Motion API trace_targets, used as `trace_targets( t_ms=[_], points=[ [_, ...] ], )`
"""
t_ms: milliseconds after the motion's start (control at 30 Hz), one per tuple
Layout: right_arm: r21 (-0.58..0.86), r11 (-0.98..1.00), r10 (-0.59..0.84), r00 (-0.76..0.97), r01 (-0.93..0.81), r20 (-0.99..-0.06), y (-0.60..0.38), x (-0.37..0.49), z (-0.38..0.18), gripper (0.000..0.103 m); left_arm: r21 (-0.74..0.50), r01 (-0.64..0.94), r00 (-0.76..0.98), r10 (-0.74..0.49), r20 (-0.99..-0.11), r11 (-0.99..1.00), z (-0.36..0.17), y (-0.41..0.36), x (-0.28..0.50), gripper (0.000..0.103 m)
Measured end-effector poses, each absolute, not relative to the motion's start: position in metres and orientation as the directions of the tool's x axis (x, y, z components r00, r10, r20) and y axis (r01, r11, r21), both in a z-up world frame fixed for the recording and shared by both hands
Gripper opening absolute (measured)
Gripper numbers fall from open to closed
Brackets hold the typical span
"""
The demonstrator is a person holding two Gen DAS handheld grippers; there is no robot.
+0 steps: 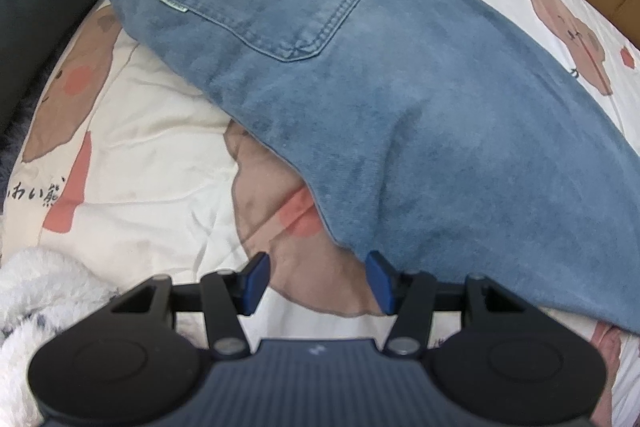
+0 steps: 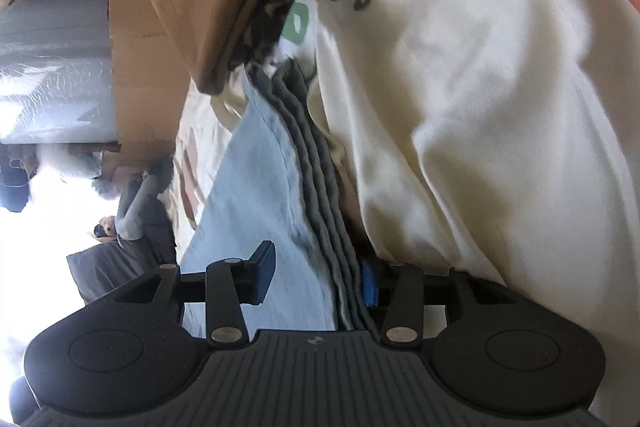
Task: Fold clothes
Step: 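Hold the denim hem layers closed in the right tool, then lift the held hem layers up off the duvet with the right tool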
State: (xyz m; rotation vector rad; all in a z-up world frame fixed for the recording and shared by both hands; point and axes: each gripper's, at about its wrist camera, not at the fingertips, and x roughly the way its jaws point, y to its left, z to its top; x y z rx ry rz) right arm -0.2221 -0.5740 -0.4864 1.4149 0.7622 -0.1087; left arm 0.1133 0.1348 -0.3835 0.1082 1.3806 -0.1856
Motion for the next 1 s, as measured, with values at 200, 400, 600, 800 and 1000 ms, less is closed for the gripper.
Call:
trace_targets(
  t_ms=[200,400,600,800,1000],
  points=[
    [0.833,0.259,0.343,0.760,0.489,-0.552,-0.581,-0.208,-0.482,0.044,-0.038,0.182,0.192,-0.073,-0.979,0.982,-0.379,0.138,0.121,0.056],
    [0.823,0.342,0.441,0.695,0.454,-0.567,-0.581,-0.189,-0.474,0.038,-0.041,0.177,0.196,-0.076,-0.978,0.983,-0.380,0.140,0.127,0.056],
    [0.781,0.458,0.495,0.608,0.425,-0.621,-0.575,-0.165,-0.464,0.028,-0.065,0.145,0.184,-0.091,-0.979,0.987,-0.388,0.146,0.124,0.056],
    [0.745,0.528,0.507,0.552,0.408,-0.662,-0.571,-0.149,-0.458,0.010,-0.058,0.150,0.176,-0.084,-0.981,0.987,-0.389,0.147,0.120,0.056],
    [0.706,0.593,0.470,0.546,0.387,-0.694,-0.569,-0.146,-0.423,0.008,-0.058,0.134,0.190,-0.083,-0.978,0.989,-0.388,0.149,0.121,0.056]
  ],
)
